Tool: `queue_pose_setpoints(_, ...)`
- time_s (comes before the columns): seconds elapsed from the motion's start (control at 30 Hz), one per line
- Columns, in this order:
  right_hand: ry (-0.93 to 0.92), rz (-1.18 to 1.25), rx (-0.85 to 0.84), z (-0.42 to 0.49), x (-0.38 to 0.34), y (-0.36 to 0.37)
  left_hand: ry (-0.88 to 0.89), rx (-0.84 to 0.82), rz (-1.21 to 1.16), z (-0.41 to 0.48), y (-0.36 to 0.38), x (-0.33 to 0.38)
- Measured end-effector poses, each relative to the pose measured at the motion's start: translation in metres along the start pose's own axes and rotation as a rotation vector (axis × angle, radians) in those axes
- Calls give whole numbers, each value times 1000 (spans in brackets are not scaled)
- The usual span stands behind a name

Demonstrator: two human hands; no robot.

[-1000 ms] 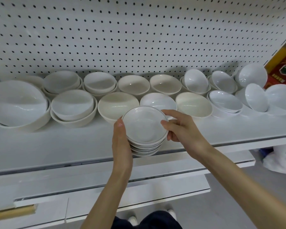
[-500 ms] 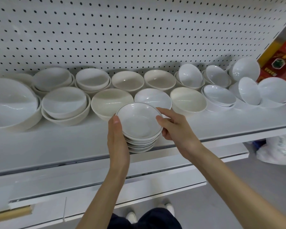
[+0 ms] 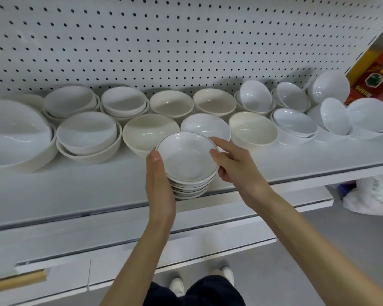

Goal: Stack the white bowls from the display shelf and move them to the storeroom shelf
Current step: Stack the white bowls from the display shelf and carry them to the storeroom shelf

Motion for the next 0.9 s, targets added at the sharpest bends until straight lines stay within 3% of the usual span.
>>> queue_pose_setpoints(0.2,43,11,32,2,7,-1,-10,2,19,-1,-1,1)
queue_pose_setpoints(0.4,-52,-99,282,-10,12,-15,28,-13,72,-2,-7,1)
queue_pose_setpoints(0.63,274,172,79,-36,45,9,-23,-59,50,-4,-12,-4)
queue_pose_setpoints(0.73,276,255,56,-39,38,22,-42,-103,11,-8,-7,-1)
queue_pose_setpoints(0.9,239,311,142,-43,30,36,-80,-30,-24,-14,-5,0)
Point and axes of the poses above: each hand's wrist, its own z-axis towards the middle knuckle, its own y-axis out of the palm, x = y × z, the point moved 6 cm from there along z, towards the middle knuckle, and after that the axes turned 15 degrees about x, right-handed, at the moved point
